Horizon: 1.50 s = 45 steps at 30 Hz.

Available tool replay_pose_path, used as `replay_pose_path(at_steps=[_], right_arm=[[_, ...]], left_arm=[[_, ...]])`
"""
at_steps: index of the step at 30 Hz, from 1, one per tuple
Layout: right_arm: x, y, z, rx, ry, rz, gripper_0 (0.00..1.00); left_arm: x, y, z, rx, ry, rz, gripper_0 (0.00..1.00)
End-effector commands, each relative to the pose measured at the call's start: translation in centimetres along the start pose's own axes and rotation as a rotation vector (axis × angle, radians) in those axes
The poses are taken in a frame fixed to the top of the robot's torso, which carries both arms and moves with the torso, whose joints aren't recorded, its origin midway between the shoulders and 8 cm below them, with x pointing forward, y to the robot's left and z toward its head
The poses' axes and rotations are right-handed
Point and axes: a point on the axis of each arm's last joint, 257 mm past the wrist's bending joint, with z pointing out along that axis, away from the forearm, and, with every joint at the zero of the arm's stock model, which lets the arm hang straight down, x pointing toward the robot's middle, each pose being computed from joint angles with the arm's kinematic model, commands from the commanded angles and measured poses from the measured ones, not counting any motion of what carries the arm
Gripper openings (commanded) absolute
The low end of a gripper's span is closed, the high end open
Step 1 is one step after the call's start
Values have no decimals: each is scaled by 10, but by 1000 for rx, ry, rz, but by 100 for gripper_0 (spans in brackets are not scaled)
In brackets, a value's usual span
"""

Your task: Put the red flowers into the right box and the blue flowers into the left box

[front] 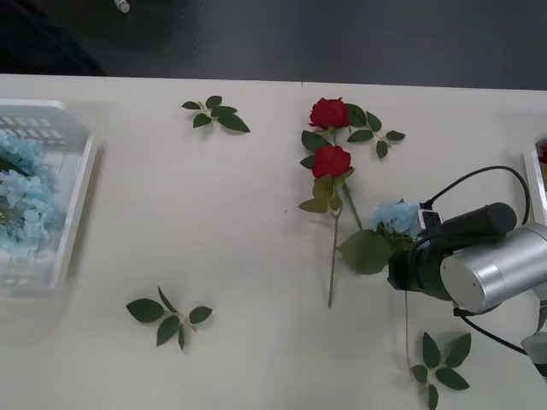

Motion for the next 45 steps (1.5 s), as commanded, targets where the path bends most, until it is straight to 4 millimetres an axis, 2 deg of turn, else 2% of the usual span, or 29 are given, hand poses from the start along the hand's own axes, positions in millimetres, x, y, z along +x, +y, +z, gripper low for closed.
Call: replay_pose_path(at_steps=[1, 3, 7, 9, 13, 14, 16, 23, 32, 35, 39, 45], right_arm=[[-26, -13, -16, 15, -60, -49, 0], [-35, -14, -24, 7, -83, -52, 0], [-53, -15, -60, -32, -115, -65, 0], [-56, -17, -74, -37, -118, -73, 0], [-62, -19, -104, -59, -147, -91, 0], [-65, -19, -112, -69, -167, -99, 0], [-70, -18, -120, -81, -198, -114, 0], [-111, 15, -152, -243, -437, -176, 0], [-145, 43, -189, -341, -673, -361, 0], [-155, 60, -207, -390, -767, -418, 0], [-160, 86, -231, -499, -878, -438, 0], [-157, 121, -267, -645, -1027, -471, 0]], left_arm=[[-22, -16, -24, 88, -89, -27, 100], [-24, -29, -28, 150, -120, -37, 100], [-29, -62, -37, 294, -176, -9, 100], [-28, -72, -40, 330, -191, 26, 100], [-30, -102, -48, 447, -264, 80, 100], [-31, -114, -52, 493, -299, 103, 100], [-33, -125, -56, 533, -331, 123, 100], [-31, -180, -78, 726, -476, 237, 100], [-27, -241, -109, 954, -629, 329, 100], [-26, -259, -116, 1007, -668, 376, 100], [-23, -274, -124, 1056, -719, 434, 100], [-19, -292, -139, 1152, -751, 422, 100]])
